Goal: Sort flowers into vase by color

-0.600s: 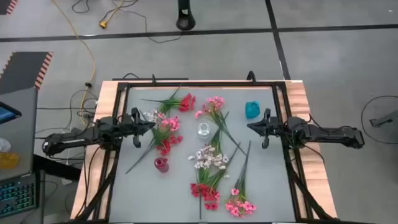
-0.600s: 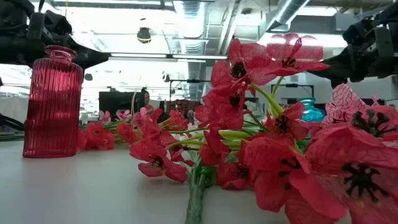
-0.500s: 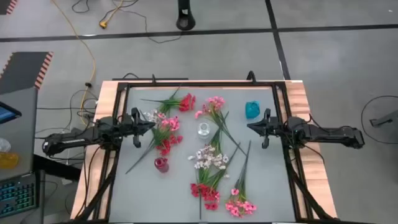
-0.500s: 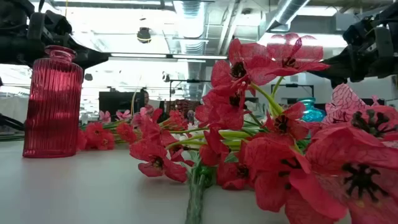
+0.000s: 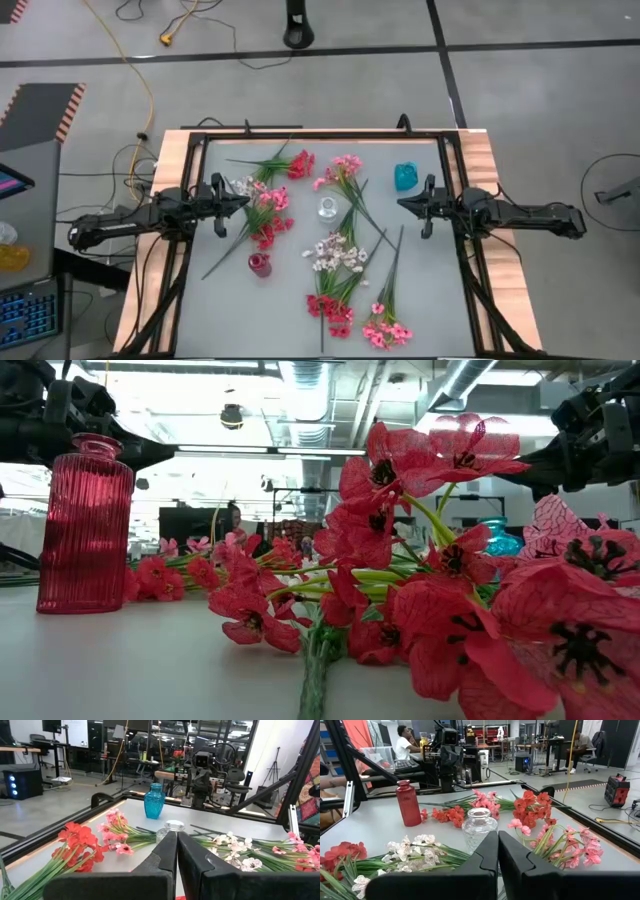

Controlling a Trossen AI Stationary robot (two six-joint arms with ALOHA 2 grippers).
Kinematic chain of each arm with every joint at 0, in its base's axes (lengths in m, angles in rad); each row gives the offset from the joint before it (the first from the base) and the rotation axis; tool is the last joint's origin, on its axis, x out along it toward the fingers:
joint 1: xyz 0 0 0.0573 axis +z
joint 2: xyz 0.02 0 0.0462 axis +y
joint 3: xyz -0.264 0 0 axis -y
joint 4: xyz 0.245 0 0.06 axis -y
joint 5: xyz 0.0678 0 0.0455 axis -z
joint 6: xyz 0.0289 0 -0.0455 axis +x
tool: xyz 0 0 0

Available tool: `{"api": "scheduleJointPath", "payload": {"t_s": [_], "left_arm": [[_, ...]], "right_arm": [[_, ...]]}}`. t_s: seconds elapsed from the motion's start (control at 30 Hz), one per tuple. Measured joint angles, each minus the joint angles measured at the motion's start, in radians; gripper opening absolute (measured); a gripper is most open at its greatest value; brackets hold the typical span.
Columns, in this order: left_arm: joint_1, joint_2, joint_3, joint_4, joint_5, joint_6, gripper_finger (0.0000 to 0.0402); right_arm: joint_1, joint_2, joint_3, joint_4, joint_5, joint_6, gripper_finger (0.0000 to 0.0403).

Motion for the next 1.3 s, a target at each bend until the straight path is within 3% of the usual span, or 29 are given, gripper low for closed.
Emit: {"api": "scheduleJointPath", "payload": {"t_s": [1.3], "left_arm": [[0.000,0.000,0.000,0.000,0.000,0.000,0.0000]], "right_arm": [[0.000,-0.001,0.000,0.062,0.001,0.000,0.0038]]}}
